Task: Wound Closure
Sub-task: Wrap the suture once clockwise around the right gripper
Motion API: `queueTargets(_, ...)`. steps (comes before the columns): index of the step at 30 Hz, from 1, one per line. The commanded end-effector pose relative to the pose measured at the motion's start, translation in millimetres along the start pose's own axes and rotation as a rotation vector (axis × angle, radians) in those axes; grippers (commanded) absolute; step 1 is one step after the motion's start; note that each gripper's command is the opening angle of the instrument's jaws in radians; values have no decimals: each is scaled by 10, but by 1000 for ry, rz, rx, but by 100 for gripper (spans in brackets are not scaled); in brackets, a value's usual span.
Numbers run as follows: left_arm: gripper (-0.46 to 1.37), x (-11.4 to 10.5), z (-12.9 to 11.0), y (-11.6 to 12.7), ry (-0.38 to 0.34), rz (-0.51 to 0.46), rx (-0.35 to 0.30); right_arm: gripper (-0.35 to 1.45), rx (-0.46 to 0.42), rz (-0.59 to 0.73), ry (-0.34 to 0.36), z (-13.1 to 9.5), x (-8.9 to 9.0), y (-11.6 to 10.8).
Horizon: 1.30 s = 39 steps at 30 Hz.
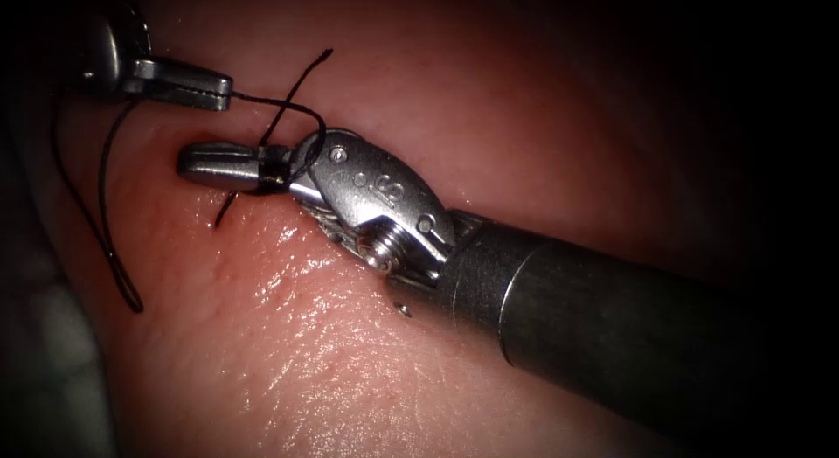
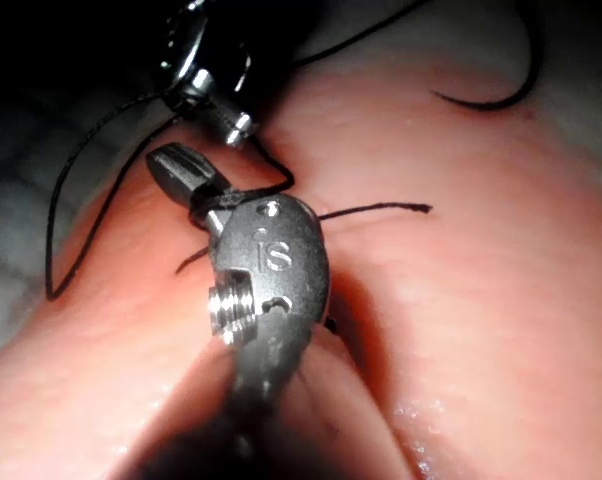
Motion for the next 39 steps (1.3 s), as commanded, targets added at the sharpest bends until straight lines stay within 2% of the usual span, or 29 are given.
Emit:
queueTargets(1, -35, -5, 0, 5, -2, -2, -8, -35, -7, 0, 16, 0, 0, 1)
queueTargets(7, -35, -19, 0, 19, -7, -7, -16, -35, -19, -2, 65, -2, 1, 2)
queueTargets(10, -35, -20, 0, 23, -9, -10, -16, -35, -52, -6, 142, -3, 1, 2)
queueTargets(13, -35, -19, 2, 27, -10, -7, -16, -35, -157, -3, 189, -3, 1, 2)
queueTargets(18, -35, -13, 3, 32, -9, -5, -17, -35, -289, -2, 182, -2, 2, -2)
queueTargets(22, -35, -7, 5, 36, -11, -5, -17, -35, -434, 0, 190, -1, 2, -6)
queueTargets(24, -35, -3, 6, 38, -11, -5, -17, -35, -522, 44, 193, 0, 3, -10)
queueTargets(29, -35, 6, 8, 42, -11, -6, -17, -35, -659, 74, 186, 2, 4, -18)
queueTargets(32, -35, 11, 8, 44, -12, -12, -17, -35, -753, 137, 208, 3, 4, -19)
queueTargets(33, -35, 11, 8, 44, -12, -12, -17, -35, -753, 137, 208, 3, 4, -19)
queueTargets(34, -35, 13, 8, 44, -12, -13, -16, -35, -794, 193, 232, 2, 4, -18)
queueTargets(39, -35, 14, 8, 41, -12, -16, -16, -35, -878, 302, 281, 1, 3, -17)
